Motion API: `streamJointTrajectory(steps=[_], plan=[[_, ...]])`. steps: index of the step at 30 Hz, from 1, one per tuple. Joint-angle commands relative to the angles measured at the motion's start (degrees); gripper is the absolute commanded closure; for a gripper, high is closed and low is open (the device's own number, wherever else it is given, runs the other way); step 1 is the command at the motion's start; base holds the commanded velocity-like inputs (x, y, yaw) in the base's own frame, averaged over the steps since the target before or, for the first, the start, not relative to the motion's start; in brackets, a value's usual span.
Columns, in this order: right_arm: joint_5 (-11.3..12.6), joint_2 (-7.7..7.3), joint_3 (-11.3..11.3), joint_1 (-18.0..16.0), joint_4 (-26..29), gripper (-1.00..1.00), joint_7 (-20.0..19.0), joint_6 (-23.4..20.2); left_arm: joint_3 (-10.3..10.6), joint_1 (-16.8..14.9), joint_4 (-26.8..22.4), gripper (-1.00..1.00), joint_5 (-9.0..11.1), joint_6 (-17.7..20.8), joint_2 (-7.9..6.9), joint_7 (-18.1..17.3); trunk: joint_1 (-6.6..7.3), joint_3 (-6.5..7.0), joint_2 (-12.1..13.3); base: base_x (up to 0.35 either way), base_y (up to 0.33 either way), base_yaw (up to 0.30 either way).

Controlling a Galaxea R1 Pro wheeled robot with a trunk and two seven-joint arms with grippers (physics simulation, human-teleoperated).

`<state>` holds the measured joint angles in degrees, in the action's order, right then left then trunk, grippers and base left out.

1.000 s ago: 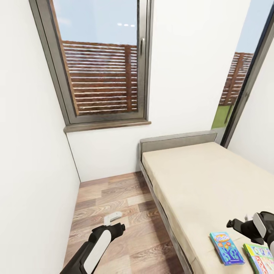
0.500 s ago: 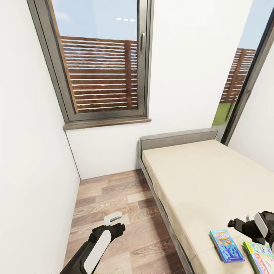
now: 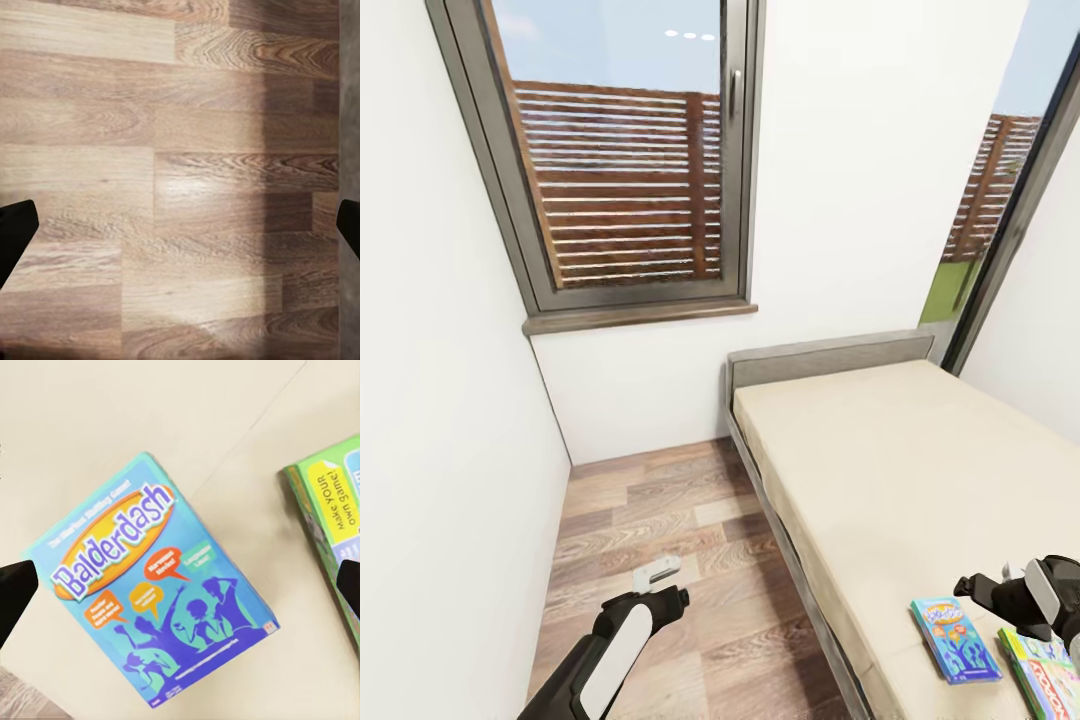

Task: Put all the toys in the child's room - the three board games (two on the bed and one on the table), the two jigsaw puzzles on the table, and the tennis ball on the table - inside the toy box on the table in the child's room.

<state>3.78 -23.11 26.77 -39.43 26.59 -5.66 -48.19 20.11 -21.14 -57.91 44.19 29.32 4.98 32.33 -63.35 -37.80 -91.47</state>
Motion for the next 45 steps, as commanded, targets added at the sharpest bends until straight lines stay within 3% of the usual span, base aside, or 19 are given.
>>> streamJointTrajectory(steps=[1, 7, 8, 15, 25, 45], plan=[[0.17, 0.01, 0.20, -0.04, 0.05, -1.00, -0.02, -0.25, 0.10, -0.04, -0.08, -1.00, 0.55, 0.03, -0.02, 0.54, 0.00, -0.15, -0.03, 0.000, 0.000, 0.000], [-0.05, 1.71, 0.01, -0.05, 0.09, -1.00, -0.04, 1.03, 0.10, -0.04, -0.05, -1.00, 0.55, -0.02, 0.01, 0.54, 0.00, -0.62, -0.03, 0.000, 0.000, 0.000], [-0.10, 2.68, -0.06, -0.15, 0.13, -1.00, -0.04, 1.76, 0.10, -0.04, -0.04, -1.00, 0.55, -0.03, 0.02, 0.54, 0.00, -0.66, -0.03, 0.000, 0.000, 0.000], [-0.15, 4.21, -0.23, -1.68, 0.36, -1.00, -0.05, 2.53, 0.10, -0.04, 0.00, -1.00, 0.55, -0.05, -0.02, 0.51, 0.00, -0.84, -0.03, 0.000, 0.000, 0.000], [-0.11, 4.71, -0.28, -3.01, 0.51, -1.00, 0.00, 2.78, 0.10, -0.04, 0.32, -1.00, 0.55, -0.12, 0.00, 0.48, 0.00, -0.90, -0.03, 0.000, 0.000, 0.000], [0.52, 4.14, 0.07, -3.44, 0.65, -1.00, -0.26, 2.67, 0.10, -0.07, 0.52, -1.00, 0.53, -0.22, 0.02, 0.48, 0.00, -0.92, -0.03, 0.000, 0.000, 0.000]])
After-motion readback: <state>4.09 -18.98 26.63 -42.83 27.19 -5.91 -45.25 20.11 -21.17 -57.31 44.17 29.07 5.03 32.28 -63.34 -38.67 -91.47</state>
